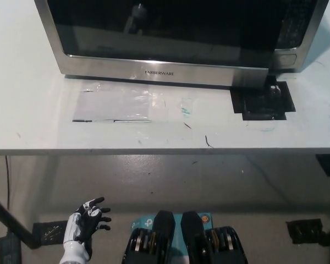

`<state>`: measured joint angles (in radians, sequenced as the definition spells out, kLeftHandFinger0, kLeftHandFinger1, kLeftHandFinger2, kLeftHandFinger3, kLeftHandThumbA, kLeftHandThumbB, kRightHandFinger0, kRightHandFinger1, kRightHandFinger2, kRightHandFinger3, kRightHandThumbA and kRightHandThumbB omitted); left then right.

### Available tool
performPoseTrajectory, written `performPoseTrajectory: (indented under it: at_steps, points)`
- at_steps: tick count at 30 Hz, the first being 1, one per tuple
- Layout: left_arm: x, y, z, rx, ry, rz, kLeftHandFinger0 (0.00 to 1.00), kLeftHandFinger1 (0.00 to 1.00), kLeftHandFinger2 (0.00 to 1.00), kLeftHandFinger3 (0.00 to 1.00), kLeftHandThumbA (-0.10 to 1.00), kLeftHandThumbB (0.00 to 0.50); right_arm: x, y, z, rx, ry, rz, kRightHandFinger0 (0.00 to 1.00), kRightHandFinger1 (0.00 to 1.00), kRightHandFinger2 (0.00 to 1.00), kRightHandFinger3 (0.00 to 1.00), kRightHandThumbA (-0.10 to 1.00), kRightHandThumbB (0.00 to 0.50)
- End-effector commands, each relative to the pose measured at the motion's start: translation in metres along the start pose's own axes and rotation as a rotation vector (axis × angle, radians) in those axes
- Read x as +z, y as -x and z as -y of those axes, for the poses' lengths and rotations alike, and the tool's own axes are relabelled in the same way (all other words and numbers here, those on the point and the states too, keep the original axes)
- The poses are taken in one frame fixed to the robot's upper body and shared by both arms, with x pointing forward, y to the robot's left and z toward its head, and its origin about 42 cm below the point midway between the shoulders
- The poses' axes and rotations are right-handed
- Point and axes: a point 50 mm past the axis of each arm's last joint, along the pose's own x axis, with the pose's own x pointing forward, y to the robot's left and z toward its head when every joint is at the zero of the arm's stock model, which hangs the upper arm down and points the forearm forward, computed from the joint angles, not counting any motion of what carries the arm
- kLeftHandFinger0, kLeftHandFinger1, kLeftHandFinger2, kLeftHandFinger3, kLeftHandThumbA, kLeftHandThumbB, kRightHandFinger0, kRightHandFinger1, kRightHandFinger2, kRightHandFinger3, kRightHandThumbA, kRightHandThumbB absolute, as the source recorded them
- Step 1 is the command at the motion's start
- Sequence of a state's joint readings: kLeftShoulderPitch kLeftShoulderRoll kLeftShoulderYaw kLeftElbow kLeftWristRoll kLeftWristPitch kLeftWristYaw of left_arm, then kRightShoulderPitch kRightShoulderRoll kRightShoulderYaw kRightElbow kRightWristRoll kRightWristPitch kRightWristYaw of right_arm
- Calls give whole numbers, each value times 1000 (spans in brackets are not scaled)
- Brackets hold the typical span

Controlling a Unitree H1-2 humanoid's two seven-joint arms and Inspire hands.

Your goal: A microwave is kept infront of the robot with its door slightly ajar. The robot uses its right hand to push the door towards the left to open it.

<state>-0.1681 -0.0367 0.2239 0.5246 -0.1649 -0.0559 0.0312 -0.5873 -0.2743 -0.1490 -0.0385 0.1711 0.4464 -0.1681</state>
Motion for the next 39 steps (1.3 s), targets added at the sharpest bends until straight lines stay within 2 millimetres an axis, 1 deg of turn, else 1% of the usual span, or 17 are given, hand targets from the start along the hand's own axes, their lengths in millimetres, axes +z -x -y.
performPoseTrajectory:
  at_steps: [1,3,5,7,10,13,16,18,23,25,28,30,31,33,35,37,39]
  points:
    - [8,-3,5,-10,4,41,336,365,416,542,186,91,21,-28,-23,54,5,86,376,582,693,822,402,142]
    - [8,-3,5,-11,2,45,333,358,407,530,185,87,21,-40,-34,71,6,86,372,574,684,828,409,123]
    - [9,-3,6,-13,-1,44,348,366,417,538,191,75,27,-52,-50,91,16,92,376,572,681,834,395,124]
    - [10,-3,7,-13,1,44,332,357,412,540,174,70,29,-56,-55,96,18,97,391,577,689,843,394,133]
    - [8,-3,7,-21,-15,50,358,377,423,545,181,57,32,-61,-70,119,17,93,394,573,706,871,363,113]
    - [8,-3,7,-12,-12,44,348,375,423,551,189,74,32,-64,-82,143,20,103,410,583,677,852,340,106]
    - [6,-2,8,-15,-2,46,328,361,415,544,182,88,27,-67,-88,156,25,103,395,579,654,830,331,117]
    - [7,-1,7,-19,-3,45,331,365,421,546,180,62,24,-69,-89,160,40,109,393,576,651,833,312,102]
    - [6,-1,6,-19,2,41,331,362,426,539,183,65,19,-71,-86,166,41,111,416,590,654,808,298,102]
    - [6,-2,6,-22,0,49,344,372,428,541,193,80,14,-69,-82,159,23,101,392,571,651,777,305,112]
    - [6,-1,7,-21,-7,51,347,372,428,542,209,74,6,-63,-78,167,26,96,379,572,664,799,291,90]
    - [7,-1,7,-19,-17,51,341,368,423,544,215,73,1,-55,-78,174,13,82,369,567,659,803,286,108]
    - [7,-1,7,-19,-20,50,341,367,421,545,218,74,0,-54,-78,175,10,80,361,563,652,792,287,108]
    - [6,-2,6,-16,-2,44,331,360,414,542,218,98,-9,-41,-81,204,31,77,333,565,645,831,291,108]
    - [8,-3,7,-10,-6,45,318,354,417,539,218,92,-12,-35,-83,223,32,79,295,525,616,817,288,106]
    - [9,-4,6,-16,-1,46,313,353,427,548,212,84,-17,-17,-88,259,35,73,329,537,626,815,311,97]
    - [9,-4,5,-15,-3,45,310,351,430,551,211,84,-18,-13,-89,267,36,71,342,542,630,815,325,98]
